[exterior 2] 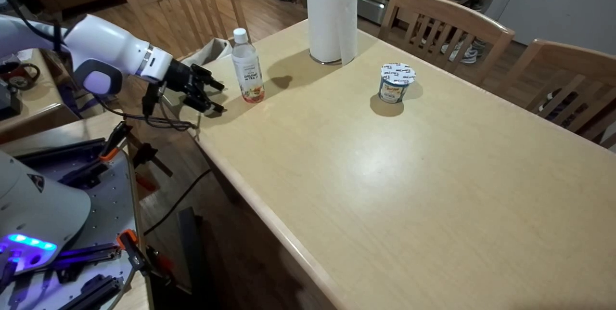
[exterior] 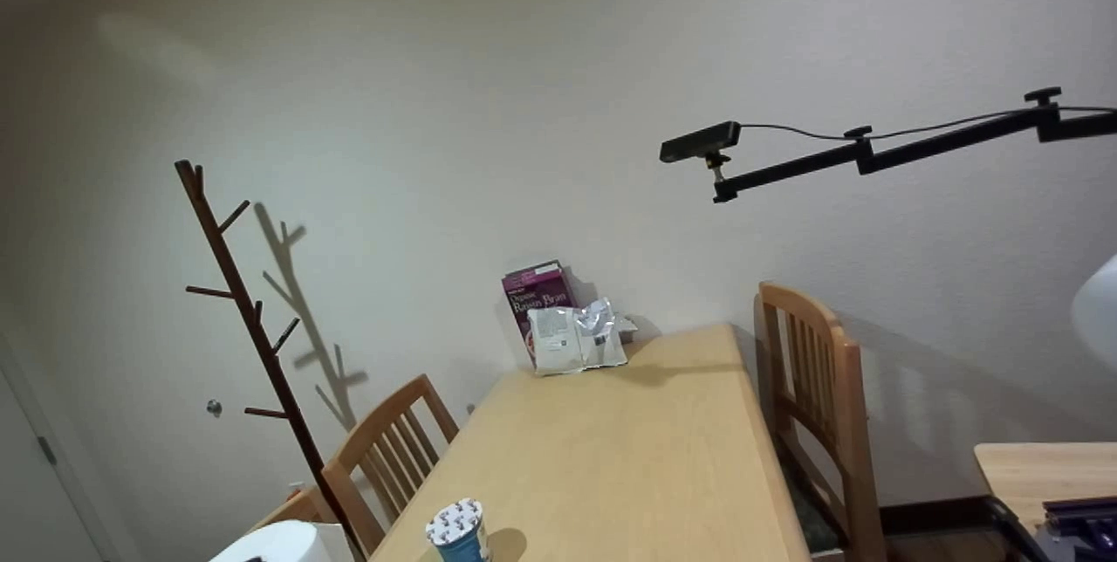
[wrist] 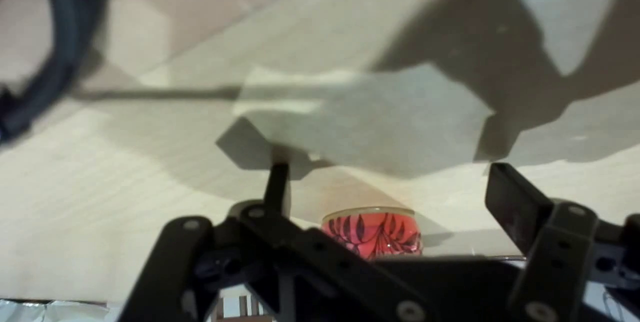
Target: Move the tissue roll to the top left corner of the table and put the bottle on the chair on the table
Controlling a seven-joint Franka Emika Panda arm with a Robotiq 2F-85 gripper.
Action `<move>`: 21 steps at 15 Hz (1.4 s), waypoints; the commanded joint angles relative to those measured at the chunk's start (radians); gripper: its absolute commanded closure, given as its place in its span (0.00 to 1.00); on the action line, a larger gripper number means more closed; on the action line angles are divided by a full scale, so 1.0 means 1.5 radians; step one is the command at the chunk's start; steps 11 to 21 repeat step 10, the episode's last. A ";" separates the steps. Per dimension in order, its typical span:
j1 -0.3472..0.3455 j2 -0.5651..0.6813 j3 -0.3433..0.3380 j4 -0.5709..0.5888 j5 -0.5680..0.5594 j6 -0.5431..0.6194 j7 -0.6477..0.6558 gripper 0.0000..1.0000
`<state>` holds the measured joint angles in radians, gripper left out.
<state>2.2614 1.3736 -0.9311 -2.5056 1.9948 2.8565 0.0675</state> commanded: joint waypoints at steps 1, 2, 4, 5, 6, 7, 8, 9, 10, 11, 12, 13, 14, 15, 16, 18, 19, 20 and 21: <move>0.010 -0.012 -0.003 -0.013 0.000 -0.010 -0.003 0.00; 0.016 -0.023 -0.004 -0.022 0.000 -0.015 -0.006 0.00; 0.017 -0.035 -0.005 -0.028 0.000 -0.016 -0.012 0.00; 0.017 -0.037 -0.006 -0.029 0.000 -0.017 -0.013 0.00; 0.017 -0.037 -0.006 -0.029 0.000 -0.017 -0.013 0.00; 0.017 -0.037 -0.006 -0.029 0.000 -0.017 -0.013 0.00; 0.017 -0.037 -0.006 -0.029 0.000 -0.017 -0.013 0.00; 0.017 -0.037 -0.006 -0.029 0.000 -0.017 -0.013 0.00; 0.017 -0.037 -0.006 -0.029 0.000 -0.017 -0.014 0.00; 0.017 -0.037 -0.006 -0.029 0.000 -0.017 -0.014 0.00; 0.017 -0.037 -0.006 -0.029 0.000 -0.017 -0.014 0.00; 0.017 -0.037 -0.006 -0.029 0.000 -0.017 -0.014 0.00; 0.017 -0.037 -0.006 -0.029 0.000 -0.017 -0.014 0.00; 0.017 -0.037 -0.006 -0.029 0.000 -0.017 -0.014 0.00; 0.017 -0.037 -0.006 -0.029 0.000 -0.017 -0.014 0.00; 0.017 -0.037 -0.006 -0.029 0.000 -0.017 -0.014 0.00; 0.017 -0.037 -0.006 -0.029 0.000 -0.017 -0.014 0.00; 0.017 -0.037 -0.006 -0.029 0.000 -0.017 -0.014 0.00; 0.017 -0.037 -0.006 -0.029 0.000 -0.017 -0.014 0.00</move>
